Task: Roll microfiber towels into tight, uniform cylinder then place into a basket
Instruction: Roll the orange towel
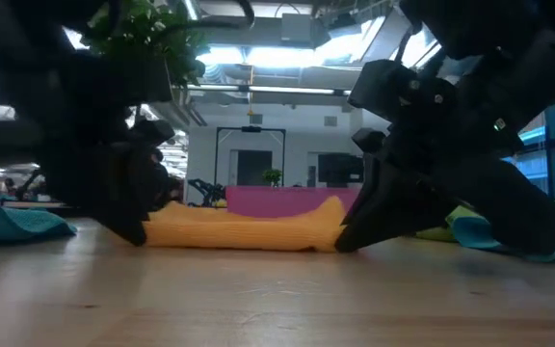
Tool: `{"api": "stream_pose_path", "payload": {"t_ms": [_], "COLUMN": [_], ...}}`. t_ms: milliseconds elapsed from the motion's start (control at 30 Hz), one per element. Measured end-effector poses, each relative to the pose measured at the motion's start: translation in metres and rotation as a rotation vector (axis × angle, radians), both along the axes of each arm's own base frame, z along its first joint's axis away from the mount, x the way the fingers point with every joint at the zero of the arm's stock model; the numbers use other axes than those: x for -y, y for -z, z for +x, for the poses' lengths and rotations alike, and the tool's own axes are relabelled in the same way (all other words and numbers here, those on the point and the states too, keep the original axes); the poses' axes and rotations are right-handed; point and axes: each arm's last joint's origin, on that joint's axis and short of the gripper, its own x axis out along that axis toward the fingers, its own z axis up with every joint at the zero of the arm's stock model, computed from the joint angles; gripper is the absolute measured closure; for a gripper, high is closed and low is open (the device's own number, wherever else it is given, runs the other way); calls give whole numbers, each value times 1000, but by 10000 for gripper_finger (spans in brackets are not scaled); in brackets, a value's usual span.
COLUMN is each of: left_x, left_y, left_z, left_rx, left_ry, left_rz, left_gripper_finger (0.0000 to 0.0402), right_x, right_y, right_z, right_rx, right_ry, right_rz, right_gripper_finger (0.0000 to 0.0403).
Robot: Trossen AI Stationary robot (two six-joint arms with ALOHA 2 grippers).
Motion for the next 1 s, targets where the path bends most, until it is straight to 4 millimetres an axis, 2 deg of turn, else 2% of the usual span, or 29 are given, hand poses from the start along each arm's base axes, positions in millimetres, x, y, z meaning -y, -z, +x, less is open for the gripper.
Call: {"api": "stream_pose_path", "payload": {"t_ms": [200,400,533,833,1000], "left_x": [17,29,33,26,20], "left_y": [-16,-29,-35,-39,-39], "left_z": [7,6,10,22,25], "left_rx": [5,-24,-39,-91,-93], "left_ry": [2,-23,-6,57,97], "left_rz": [-82,-105,-191,-398,-389], "left_gripper_finger": [401,401,401,401,401], "right_x": [-5,-14,-22,-24,-23], "right_y": [-17,-39,-48,-49,-40], "right_z": [-2,-12,-15,-15,-21], "right_rx": [-62,-65,-75,-108,-37], "right_ry": [66,24,-22,29,-30], "right_rz": [119,333,466,605,706], "right_gripper_finger": [393,397,397,396,396]}}
